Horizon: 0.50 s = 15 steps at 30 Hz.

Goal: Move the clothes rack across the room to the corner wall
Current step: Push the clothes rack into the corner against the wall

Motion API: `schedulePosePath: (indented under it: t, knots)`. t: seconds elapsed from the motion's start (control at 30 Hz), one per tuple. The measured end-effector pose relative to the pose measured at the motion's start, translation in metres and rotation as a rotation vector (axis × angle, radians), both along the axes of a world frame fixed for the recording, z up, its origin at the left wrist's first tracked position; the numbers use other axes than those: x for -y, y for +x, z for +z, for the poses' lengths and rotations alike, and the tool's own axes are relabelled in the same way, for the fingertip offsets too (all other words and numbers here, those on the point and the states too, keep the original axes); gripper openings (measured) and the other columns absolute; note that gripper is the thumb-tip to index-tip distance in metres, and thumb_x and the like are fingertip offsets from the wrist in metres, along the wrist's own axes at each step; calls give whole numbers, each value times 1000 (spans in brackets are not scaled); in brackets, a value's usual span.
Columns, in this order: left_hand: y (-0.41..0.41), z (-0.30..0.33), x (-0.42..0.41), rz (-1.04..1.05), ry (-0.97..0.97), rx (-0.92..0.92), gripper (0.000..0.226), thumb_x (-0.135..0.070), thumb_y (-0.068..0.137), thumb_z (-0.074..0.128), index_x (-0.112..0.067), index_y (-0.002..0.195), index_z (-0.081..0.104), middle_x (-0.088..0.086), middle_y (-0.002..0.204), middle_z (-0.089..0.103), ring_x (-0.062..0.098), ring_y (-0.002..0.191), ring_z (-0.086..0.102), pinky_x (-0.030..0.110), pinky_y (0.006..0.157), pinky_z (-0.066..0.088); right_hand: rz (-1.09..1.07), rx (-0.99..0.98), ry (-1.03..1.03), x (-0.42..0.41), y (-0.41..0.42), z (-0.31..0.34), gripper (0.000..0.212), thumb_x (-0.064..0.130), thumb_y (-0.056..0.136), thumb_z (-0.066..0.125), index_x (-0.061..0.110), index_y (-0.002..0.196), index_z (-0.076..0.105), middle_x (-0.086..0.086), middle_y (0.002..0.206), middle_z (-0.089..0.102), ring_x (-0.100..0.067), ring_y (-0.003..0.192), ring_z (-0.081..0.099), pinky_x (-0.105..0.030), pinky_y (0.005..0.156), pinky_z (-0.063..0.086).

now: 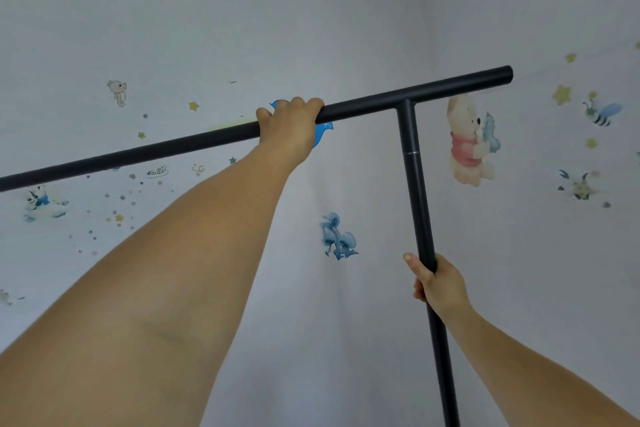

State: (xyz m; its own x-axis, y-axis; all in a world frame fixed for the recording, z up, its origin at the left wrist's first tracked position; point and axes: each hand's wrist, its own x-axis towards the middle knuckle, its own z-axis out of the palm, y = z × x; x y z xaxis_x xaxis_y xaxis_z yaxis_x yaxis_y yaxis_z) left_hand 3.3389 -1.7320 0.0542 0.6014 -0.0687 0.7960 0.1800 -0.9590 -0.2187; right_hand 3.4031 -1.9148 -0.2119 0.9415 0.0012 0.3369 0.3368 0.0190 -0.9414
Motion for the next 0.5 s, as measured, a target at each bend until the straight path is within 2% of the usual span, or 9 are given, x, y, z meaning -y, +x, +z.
schedulePosePath:
  t: [0.2,0.4,0.5]
  knots:
    - [40,7,-17,36,19,43,40,2,86,41,-22,117,45,8,103,54,29,97,47,43,77,26,45,11,-9,-19,57,11,27,41,85,63,16,80,57,-6,58,57,-16,49,56,-15,43,44]
    - [82,12,-33,74,-10,-49,47,6,82,39,-23,119,44,7,103,52,23,87,40,44,84,28,108,-10,-21,-40,115,16,28,41,84,64,15,78,55,-6,58,57,-17,50,55,-18,46,44]
    - [99,15,-39,99,-24,-78,50,7,80,39,-23,120,42,6,104,52,24,89,43,43,84,27,124,-2,-44,-49,140,20,29,41,85,63,16,75,54,-5,57,56,-17,50,55,-18,47,44]
